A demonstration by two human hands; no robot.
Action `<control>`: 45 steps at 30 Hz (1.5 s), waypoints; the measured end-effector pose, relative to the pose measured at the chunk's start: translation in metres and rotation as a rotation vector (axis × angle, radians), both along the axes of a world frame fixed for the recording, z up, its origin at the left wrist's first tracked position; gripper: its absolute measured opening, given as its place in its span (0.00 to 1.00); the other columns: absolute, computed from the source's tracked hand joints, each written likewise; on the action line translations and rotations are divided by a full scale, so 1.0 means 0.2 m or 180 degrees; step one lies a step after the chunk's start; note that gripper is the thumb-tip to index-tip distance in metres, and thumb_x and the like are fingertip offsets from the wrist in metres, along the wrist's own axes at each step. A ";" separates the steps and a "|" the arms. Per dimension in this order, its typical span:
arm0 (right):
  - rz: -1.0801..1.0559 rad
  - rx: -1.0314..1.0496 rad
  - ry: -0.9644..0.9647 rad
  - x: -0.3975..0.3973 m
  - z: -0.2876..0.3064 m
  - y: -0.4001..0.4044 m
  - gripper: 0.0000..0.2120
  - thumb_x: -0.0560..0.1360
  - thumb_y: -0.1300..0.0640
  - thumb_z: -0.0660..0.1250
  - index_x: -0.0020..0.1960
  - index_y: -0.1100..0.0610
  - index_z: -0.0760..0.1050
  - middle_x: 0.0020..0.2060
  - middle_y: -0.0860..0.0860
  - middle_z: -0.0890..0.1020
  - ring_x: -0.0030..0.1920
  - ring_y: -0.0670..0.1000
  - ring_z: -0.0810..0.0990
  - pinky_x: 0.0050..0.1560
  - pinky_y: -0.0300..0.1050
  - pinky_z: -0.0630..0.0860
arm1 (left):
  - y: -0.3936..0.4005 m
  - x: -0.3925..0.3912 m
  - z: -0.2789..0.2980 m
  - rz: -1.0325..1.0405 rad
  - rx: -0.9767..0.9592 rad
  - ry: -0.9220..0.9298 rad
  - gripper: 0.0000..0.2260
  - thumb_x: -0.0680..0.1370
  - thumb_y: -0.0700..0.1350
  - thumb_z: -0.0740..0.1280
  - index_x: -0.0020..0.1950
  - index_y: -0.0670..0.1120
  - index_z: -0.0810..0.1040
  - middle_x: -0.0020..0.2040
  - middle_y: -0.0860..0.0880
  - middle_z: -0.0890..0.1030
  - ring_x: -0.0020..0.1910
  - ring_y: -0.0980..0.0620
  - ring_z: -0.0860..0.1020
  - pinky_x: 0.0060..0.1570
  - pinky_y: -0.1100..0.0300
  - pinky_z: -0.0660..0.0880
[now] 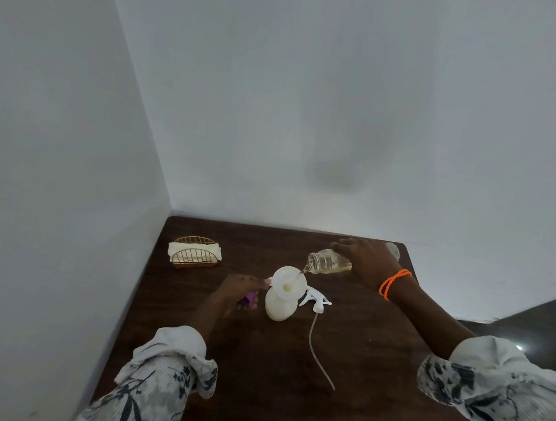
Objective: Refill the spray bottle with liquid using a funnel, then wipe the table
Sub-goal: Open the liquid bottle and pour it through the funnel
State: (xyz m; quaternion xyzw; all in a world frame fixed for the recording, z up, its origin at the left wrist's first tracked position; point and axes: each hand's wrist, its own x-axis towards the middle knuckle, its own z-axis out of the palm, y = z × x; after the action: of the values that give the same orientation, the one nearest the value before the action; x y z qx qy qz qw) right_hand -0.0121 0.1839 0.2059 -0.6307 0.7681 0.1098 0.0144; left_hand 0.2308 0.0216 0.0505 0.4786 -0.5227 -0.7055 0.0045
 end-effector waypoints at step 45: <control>-0.0068 0.0009 0.0070 0.05 0.06 0.00 0.30 0.75 0.48 0.72 0.75 0.47 0.69 0.70 0.47 0.77 0.64 0.53 0.80 0.52 0.50 0.78 | -0.01 0.03 -0.02 0.0131 0.0116 0.0051 0.11 0.74 0.45 0.79 0.52 0.40 0.86 0.43 0.41 0.84 0.39 0.46 0.81 0.50 0.49 0.81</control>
State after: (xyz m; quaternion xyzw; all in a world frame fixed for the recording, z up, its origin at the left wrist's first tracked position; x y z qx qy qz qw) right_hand -0.0013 0.1832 0.2170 -0.6213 0.7747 0.1175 0.0080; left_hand 0.2373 0.0191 0.0466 0.4836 -0.4997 -0.7185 0.0145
